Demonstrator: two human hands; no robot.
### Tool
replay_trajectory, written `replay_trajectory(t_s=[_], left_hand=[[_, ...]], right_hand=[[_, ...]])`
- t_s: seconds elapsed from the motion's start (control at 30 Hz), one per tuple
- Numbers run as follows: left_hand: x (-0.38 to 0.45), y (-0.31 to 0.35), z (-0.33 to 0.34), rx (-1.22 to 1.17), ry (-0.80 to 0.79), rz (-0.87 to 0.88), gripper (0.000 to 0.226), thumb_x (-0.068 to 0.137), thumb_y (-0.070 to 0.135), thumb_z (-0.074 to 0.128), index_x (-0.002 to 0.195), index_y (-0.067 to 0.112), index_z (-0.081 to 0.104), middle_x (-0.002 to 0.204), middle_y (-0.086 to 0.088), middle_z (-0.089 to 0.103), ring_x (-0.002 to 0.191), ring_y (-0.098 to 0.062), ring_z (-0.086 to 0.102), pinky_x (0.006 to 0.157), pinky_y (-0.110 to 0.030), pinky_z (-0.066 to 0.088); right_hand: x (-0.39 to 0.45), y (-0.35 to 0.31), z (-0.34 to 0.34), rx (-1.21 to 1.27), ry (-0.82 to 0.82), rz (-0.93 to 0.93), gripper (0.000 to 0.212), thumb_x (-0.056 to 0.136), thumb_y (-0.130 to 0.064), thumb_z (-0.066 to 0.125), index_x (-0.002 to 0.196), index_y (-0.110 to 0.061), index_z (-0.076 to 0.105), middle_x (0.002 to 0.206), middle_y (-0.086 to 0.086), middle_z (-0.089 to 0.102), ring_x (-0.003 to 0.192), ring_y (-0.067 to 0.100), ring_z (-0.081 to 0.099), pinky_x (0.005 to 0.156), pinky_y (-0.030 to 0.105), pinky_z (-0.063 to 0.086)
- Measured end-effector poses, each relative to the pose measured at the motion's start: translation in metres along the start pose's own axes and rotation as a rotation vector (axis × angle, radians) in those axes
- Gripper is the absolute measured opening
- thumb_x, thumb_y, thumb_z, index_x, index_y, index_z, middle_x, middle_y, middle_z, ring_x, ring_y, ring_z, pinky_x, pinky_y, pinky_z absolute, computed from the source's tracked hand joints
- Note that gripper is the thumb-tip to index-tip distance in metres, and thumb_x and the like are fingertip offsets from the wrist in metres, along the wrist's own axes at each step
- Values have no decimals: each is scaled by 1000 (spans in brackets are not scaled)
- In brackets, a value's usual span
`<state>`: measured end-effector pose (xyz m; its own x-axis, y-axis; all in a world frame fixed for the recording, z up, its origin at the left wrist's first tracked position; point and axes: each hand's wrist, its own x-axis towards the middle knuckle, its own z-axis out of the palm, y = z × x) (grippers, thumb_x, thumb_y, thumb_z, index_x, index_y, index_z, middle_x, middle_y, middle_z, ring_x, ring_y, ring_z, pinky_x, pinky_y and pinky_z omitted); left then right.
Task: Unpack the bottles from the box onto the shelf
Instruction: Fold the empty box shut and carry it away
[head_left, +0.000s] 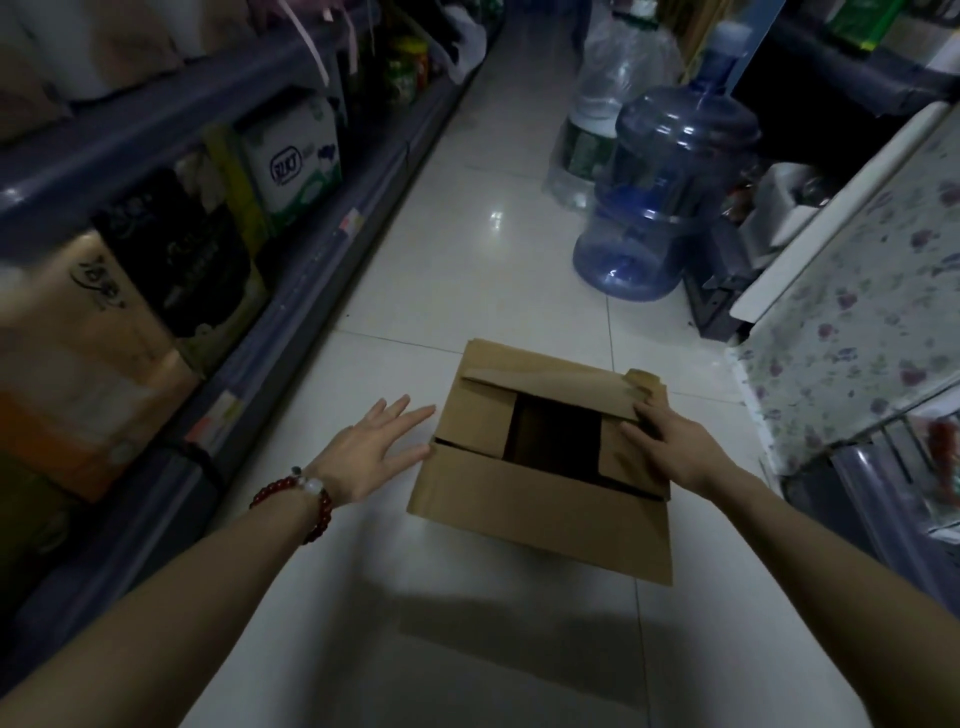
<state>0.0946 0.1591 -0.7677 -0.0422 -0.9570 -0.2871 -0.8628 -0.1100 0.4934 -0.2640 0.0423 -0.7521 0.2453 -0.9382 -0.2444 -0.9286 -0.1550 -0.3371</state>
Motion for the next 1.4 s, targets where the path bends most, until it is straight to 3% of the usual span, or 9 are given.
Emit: replay_trajectory(t_s=[0.1, 0.27, 0.4, 0.6, 0.97, 1.1, 1.23, 1.3, 1.4], left_hand=[[-8, 12, 9, -91, -7, 36, 70, 86, 68, 36, 146, 51, 4, 160, 12, -5, 149, -14, -6, 119, -41, 5], [-11, 18, 30, 94, -73, 170, 110, 65, 75, 59, 144, 49, -12, 157, 15, -19, 143, -10, -17, 119, -48, 3], [-6, 19, 34, 149, -78, 198, 116, 64, 70, 67, 146, 47, -13, 158, 14, -18, 142, -10, -19, 118, -49, 1], [-4, 19, 25, 162, -54, 196, 109, 68, 72, 60, 147, 45, -9, 160, 14, -9, 147, -12, -9, 119, -46, 5], [28, 53, -24, 145, 147, 226, 83, 74, 82, 17, 147, 44, 11, 160, 11, 10, 148, -10, 2, 119, -40, 1], [61, 79, -31, 284, 225, 225, 60, 92, 58, 34, 147, 43, 14, 161, 8, 7, 149, -16, -4, 119, -45, -3], [97, 101, -18, 375, 228, 200, 61, 96, 40, 45, 148, 44, 12, 162, 4, 2, 149, -25, -8, 117, -54, -4], [111, 104, -9, 395, 194, 174, 63, 96, 38, 44, 147, 46, 9, 162, 2, -2, 148, -28, -10, 116, -56, -5], [124, 99, 0, 390, 124, 126, 58, 97, 43, 41, 147, 48, 11, 162, 3, -5, 148, -31, -12, 114, -60, -3]], right_hand=[[-1, -3, -3, 41, 2, 33, 59, 96, -52, 39, 146, -20, 39, 146, 12, 46, 127, 35, 48, 104, 39, 37], [-6, -8, 1, 49, 2, 43, 58, 96, -52, 40, 143, -19, 40, 144, 12, 47, 124, 34, 50, 102, 38, 39], [-11, -14, 1, 53, 26, 21, 55, 98, -45, 43, 144, -16, 39, 150, 10, 41, 128, 33, 47, 104, 36, 37], [-14, -9, 1, 67, 9, 38, 56, 98, -48, 40, 145, -18, 39, 150, 9, 41, 130, 32, 46, 105, 35, 35], [-8, -8, -34, 265, -134, 129, 64, 95, -61, 26, 141, -20, 45, 141, 14, 50, 125, 32, 48, 104, 34, 35], [-6, -10, -37, 267, -109, 118, 66, 93, -64, 24, 136, -21, 50, 134, 15, 55, 116, 28, 53, 101, 36, 39], [-3, -8, -27, 192, -48, 34, 69, 86, -73, 25, 134, -30, 49, 134, 6, 56, 115, 25, 56, 102, 43, 44], [3, -1, -17, 94, -13, 3, 72, 82, -77, 31, 139, -34, 42, 148, 1, 43, 129, 24, 47, 109, 54, 34], [9, 7, -2, -28, 13, 14, 73, 88, -66, 43, 148, -26, 30, 157, 0, 27, 143, 24, 27, 116, 56, 19]])
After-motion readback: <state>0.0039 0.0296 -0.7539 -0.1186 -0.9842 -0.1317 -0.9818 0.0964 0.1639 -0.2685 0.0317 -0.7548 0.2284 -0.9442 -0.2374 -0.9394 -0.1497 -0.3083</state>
